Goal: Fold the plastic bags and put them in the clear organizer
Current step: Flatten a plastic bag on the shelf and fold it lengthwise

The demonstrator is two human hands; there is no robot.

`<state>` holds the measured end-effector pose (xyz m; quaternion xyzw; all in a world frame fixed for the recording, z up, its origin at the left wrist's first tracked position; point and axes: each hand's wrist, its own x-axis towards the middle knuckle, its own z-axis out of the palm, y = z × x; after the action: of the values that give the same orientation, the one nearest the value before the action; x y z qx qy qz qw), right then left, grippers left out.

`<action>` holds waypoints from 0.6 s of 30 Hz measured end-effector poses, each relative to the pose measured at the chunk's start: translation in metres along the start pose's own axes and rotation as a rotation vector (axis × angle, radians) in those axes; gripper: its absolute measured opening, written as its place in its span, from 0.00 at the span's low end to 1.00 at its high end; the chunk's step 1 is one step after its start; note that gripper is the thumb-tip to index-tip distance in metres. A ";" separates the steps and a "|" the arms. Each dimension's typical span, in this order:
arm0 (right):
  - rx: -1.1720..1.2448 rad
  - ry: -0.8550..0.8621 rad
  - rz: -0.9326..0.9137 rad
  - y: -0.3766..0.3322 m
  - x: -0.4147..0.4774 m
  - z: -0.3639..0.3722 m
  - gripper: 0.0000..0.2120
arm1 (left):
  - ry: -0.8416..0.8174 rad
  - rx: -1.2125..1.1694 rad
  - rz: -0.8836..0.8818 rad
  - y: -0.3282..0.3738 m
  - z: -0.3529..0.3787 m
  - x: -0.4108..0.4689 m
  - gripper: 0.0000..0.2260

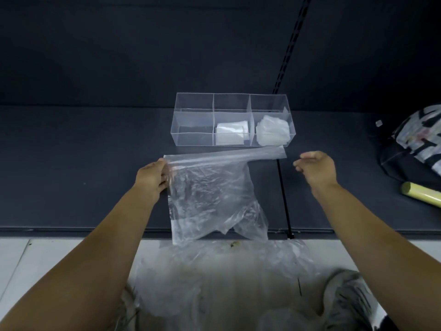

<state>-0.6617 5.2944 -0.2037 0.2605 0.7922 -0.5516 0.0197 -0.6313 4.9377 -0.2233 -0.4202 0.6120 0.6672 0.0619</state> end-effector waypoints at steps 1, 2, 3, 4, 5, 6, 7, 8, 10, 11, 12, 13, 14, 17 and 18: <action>0.005 -0.053 -0.009 0.001 -0.010 0.000 0.05 | -0.050 -0.007 -0.025 -0.003 -0.004 -0.003 0.16; 0.008 -0.143 -0.010 0.003 -0.023 0.000 0.03 | -0.098 -0.007 -0.050 -0.006 -0.009 -0.008 0.21; 0.007 -0.262 -0.009 0.005 -0.037 0.000 0.05 | -0.137 -0.006 -0.073 -0.011 -0.014 -0.014 0.24; 0.008 -0.403 -0.013 0.008 -0.052 -0.002 0.07 | -0.168 -0.015 -0.098 -0.017 -0.019 -0.021 0.25; 0.007 -0.550 -0.018 0.012 -0.067 -0.004 0.10 | -0.192 -0.031 -0.122 -0.023 -0.024 -0.028 0.25; -0.011 -0.688 -0.018 0.015 -0.080 -0.006 0.13 | -0.214 -0.050 -0.146 -0.029 -0.029 -0.036 0.23; -0.048 -0.803 -0.018 0.019 -0.092 -0.006 0.15 | -0.234 -0.056 -0.169 -0.035 -0.033 -0.043 0.21; -0.097 -0.886 -0.018 0.022 -0.102 -0.005 0.15 | -0.254 -0.050 -0.194 -0.041 -0.037 -0.051 0.18; -0.172 -0.930 -0.021 0.028 -0.113 0.001 0.12 | -0.293 -0.004 -0.235 -0.055 -0.040 -0.067 0.15; -0.190 -0.908 -0.016 0.032 -0.115 0.005 0.10 | -0.302 0.022 -0.251 -0.062 -0.039 -0.076 0.12; -0.198 -0.882 -0.009 0.036 -0.115 0.008 0.07 | -0.299 0.040 -0.267 -0.070 -0.036 -0.084 0.10; -0.202 -0.866 -0.003 0.038 -0.115 0.009 0.06 | -0.281 0.053 -0.281 -0.077 -0.033 -0.090 0.08; -0.205 -0.860 -0.001 0.040 -0.114 0.008 0.07 | -0.241 0.049 -0.292 -0.083 -0.029 -0.095 0.07; -0.269 -0.838 0.001 0.036 -0.112 -0.006 0.20 | -0.076 -0.027 -0.273 -0.090 -0.027 -0.096 0.08; -0.312 -0.833 0.004 0.033 -0.110 -0.014 0.23 | -0.030 -0.038 -0.247 -0.088 -0.028 -0.093 0.09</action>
<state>-0.5489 5.2722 -0.1918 0.0115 0.7898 -0.4834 0.3774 -0.5057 4.9747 -0.2284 -0.4837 0.5416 0.6722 0.1447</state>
